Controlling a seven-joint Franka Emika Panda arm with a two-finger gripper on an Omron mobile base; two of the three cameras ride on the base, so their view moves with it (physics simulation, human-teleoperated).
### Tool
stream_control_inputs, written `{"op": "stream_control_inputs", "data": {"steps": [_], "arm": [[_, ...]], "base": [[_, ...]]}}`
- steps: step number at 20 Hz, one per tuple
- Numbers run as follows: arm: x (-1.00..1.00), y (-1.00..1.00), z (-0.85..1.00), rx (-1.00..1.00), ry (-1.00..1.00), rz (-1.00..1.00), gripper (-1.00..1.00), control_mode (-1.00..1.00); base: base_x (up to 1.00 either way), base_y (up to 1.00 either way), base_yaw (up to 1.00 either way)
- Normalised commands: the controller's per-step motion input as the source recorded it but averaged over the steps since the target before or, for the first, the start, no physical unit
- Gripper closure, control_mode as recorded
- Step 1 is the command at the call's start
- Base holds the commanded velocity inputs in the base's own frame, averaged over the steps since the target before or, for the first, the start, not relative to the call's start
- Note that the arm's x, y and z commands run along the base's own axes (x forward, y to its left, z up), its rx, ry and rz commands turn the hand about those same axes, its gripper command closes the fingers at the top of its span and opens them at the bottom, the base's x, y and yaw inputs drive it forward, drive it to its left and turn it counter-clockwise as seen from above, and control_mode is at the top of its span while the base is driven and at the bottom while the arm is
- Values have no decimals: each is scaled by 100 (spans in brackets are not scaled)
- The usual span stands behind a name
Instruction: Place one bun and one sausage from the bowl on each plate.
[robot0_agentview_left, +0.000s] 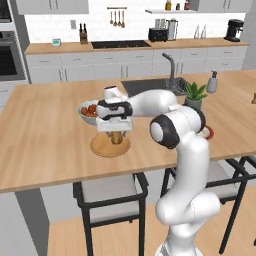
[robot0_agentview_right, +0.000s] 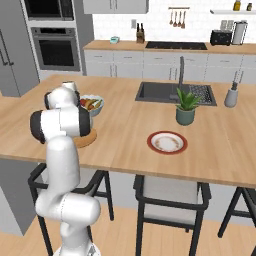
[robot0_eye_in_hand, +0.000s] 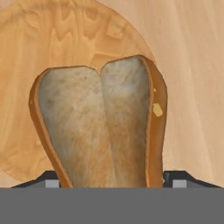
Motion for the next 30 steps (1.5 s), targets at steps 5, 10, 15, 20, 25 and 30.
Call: {"op": "stream_control_inputs", "data": {"steps": [5, 10, 15, 20, 25, 30], "arm": [[56, 7, -65, 0, 5, 0, -100, -100], [3, 0, -21, 0, 0, 0, -100, -100], [-56, -1, 6, 0, -13, 1, -100, -100], [-88, -15, 17, 0, -23, 0, -100, -100], [-100, -85, 61, 11, -32, 0, -100, -100], [-100, -72, 100, 15, -5, -3, -100, -100]], "base": [[0, 0, 0], [0, 0, 0], [0, 0, 0], [0, 0, 0], [0, 0, 0], [0, 0, 0]]}}
